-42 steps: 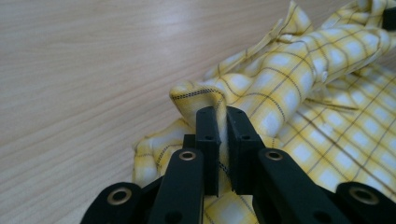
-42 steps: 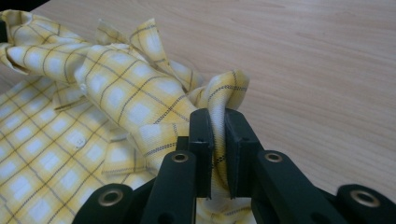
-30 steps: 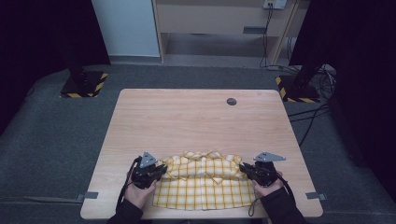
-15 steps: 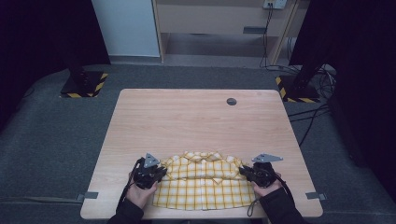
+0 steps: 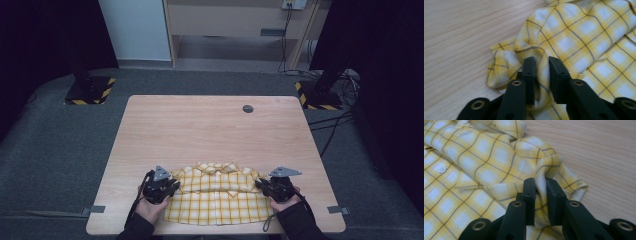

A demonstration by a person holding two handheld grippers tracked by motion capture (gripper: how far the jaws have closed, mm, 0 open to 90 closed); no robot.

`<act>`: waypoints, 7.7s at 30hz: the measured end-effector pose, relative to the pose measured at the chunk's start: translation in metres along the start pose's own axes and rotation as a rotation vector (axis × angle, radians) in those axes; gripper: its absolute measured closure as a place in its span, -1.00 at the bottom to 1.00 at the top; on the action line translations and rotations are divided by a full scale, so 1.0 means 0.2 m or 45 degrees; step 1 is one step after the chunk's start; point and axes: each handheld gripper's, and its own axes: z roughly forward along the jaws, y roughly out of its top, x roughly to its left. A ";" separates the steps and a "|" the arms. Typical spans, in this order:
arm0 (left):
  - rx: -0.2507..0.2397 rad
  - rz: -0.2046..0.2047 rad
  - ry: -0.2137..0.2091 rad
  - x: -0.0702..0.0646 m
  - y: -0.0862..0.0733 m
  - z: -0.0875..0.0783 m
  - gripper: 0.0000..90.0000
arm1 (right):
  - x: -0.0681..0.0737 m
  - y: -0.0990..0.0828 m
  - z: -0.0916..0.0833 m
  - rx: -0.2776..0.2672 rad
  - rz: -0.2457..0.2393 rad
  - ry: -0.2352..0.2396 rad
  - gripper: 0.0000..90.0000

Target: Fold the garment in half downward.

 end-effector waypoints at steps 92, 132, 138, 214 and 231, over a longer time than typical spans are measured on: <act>-0.089 -0.049 -0.084 -0.05 0.29 0.37 -0.37 | 0.12 0.29 0.37 0.035 0.022 0.050 0.14; -0.147 -0.070 -0.134 -0.13 0.28 0.28 0.74 | 0.20 0.28 0.29 -0.066 -0.034 0.039 0.81; -0.153 -0.050 -0.156 -0.16 0.29 0.18 0.74 | 0.24 0.30 0.21 -0.104 -0.056 0.072 0.81; 0.011 -0.063 0.048 -0.22 0.10 0.07 -0.48 | 0.30 0.15 0.10 0.075 -0.083 -0.108 -0.40; -0.025 -0.102 0.031 -0.18 0.12 0.03 -0.53 | 0.39 0.04 -0.04 0.048 -0.164 -0.057 -0.42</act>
